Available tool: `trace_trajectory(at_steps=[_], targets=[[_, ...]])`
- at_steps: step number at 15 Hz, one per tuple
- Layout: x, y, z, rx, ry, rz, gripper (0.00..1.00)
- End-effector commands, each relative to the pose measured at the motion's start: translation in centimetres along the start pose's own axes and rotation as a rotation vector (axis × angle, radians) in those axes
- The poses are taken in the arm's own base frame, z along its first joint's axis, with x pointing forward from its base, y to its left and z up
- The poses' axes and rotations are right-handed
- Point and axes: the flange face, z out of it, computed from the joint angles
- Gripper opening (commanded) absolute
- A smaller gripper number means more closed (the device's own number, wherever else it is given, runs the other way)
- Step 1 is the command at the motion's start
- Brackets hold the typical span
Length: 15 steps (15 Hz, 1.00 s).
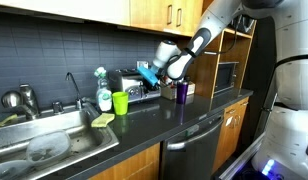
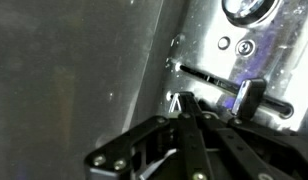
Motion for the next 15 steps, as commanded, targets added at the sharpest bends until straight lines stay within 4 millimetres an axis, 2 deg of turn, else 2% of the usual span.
trace_trajectory(at_steps=[1,8,15], targets=[[0.4,0.7,1.8,-0.021,0.004,-0.005,0.0],[1.1,1.6,2.9,-0.032,-0.007,0.005,0.0],[1.1,1.6,2.7,-0.014,-0.017,0.001,0.0]])
